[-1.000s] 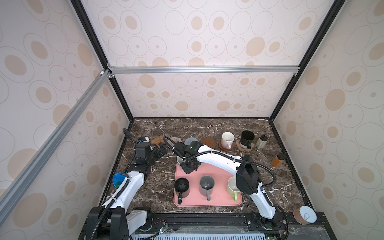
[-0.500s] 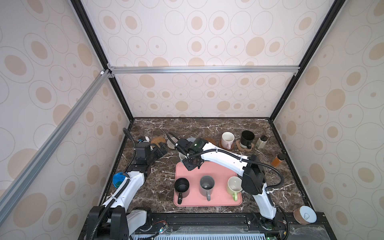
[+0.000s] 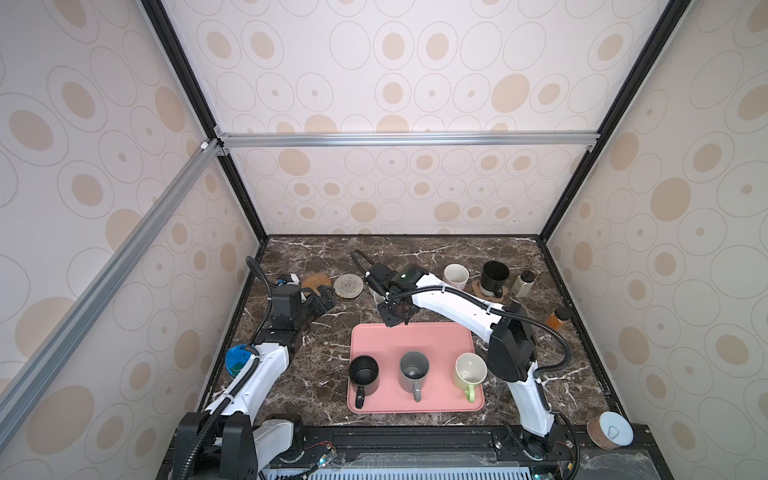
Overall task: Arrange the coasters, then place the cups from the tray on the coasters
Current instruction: 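Carry the held light-blue mug with the right gripper toward the coaster row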
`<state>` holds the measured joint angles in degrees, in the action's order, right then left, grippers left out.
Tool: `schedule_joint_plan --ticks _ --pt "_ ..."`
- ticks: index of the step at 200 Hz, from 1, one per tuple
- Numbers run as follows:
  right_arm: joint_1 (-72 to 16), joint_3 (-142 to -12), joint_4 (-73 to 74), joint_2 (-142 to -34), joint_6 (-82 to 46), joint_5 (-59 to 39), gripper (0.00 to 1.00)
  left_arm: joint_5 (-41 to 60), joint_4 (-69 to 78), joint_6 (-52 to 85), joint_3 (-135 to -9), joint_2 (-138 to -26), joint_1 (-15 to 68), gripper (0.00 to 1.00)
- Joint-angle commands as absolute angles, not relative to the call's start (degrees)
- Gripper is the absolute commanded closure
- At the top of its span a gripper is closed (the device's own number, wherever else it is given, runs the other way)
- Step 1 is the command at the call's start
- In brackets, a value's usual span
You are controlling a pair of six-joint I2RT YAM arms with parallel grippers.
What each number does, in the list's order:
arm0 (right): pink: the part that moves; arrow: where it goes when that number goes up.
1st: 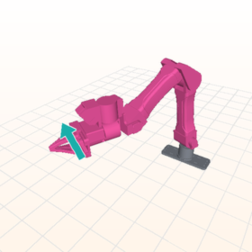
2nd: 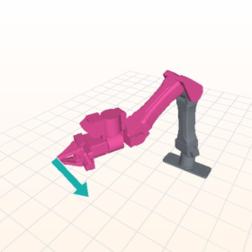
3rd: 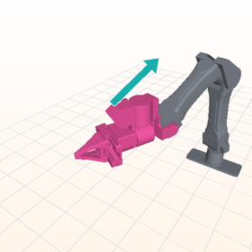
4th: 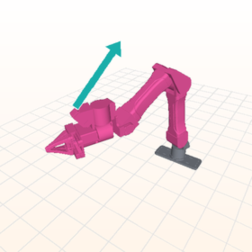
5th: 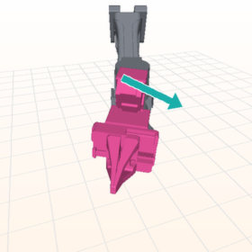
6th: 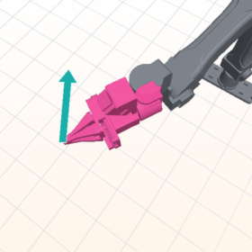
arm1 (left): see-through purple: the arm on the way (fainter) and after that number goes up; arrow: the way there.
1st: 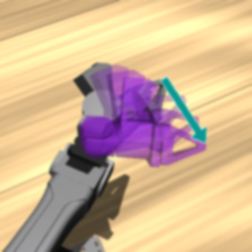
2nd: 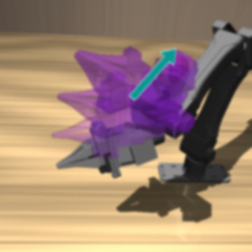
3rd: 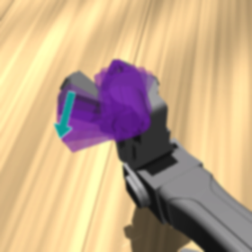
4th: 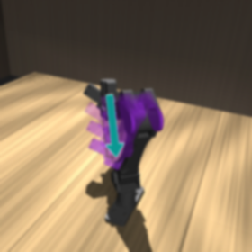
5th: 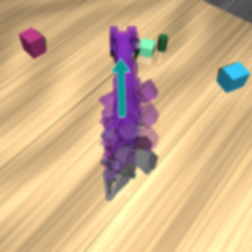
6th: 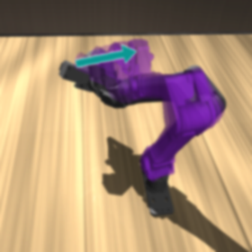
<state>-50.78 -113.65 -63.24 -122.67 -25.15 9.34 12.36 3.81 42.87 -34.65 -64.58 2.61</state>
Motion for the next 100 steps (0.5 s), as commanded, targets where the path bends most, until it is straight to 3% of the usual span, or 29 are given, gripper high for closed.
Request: schedule_joint_plan --ticks 1,100 --pt "-49.44 -113.83 -63.19 -119.78 -27.36 12.12 0.88 12.48 4.48 43.9 -34.64 -63.63 2.04 0.0" --pt "-43.9 -113.34 -60.74 -120.01 -31.0 15.32 0.88 12.82 4.66 43.94 -34.89 -64.04 2.02 0.0"
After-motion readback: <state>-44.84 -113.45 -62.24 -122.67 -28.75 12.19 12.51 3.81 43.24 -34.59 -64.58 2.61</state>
